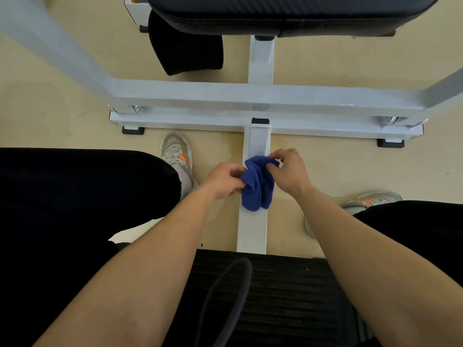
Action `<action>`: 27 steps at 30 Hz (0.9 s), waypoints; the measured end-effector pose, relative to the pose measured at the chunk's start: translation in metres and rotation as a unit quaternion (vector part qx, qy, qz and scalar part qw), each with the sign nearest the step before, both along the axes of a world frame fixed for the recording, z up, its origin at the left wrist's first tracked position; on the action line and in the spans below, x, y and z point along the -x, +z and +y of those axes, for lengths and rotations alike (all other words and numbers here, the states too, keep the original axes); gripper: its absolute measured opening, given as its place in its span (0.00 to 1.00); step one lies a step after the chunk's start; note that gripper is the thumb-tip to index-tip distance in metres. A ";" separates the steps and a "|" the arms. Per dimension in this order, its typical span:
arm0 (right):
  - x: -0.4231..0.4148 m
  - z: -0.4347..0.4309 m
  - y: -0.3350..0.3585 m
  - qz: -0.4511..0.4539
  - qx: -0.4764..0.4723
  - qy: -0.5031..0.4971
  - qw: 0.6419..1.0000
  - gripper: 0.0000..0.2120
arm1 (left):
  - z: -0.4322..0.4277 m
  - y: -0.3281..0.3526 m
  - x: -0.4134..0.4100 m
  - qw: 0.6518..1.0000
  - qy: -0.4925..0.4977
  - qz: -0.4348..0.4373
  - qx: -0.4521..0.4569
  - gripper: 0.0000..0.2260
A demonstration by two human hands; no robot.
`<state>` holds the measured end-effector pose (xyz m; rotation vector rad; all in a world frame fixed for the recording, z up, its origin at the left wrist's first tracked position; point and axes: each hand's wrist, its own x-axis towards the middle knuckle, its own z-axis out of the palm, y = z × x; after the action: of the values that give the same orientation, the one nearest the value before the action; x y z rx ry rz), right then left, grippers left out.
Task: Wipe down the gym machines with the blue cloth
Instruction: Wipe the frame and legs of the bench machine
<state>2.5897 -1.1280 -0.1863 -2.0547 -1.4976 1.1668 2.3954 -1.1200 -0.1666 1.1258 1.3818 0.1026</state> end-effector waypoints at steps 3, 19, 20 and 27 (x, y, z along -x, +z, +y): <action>-0.007 0.014 0.027 0.037 0.044 0.044 0.997 0.07 | 0.003 0.010 0.002 0.988 -0.106 0.096 -0.054 0.16; -0.019 0.022 0.075 0.120 0.027 0.035 0.992 0.10 | 0.016 0.057 -0.033 0.993 -0.083 0.012 -0.085 0.01; -0.018 0.019 0.072 0.137 0.051 0.031 0.989 0.08 | 0.016 0.054 -0.033 0.993 -0.076 0.020 -0.085 0.03; -0.024 0.011 0.052 0.078 0.146 0.194 0.967 0.07 | 0.016 0.043 -0.019 0.994 -0.037 0.040 -0.098 0.08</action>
<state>2.6134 -1.1173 -0.1348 -1.8302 -1.7900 1.7475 2.4140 -1.1039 -0.1241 1.3560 1.4219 0.1423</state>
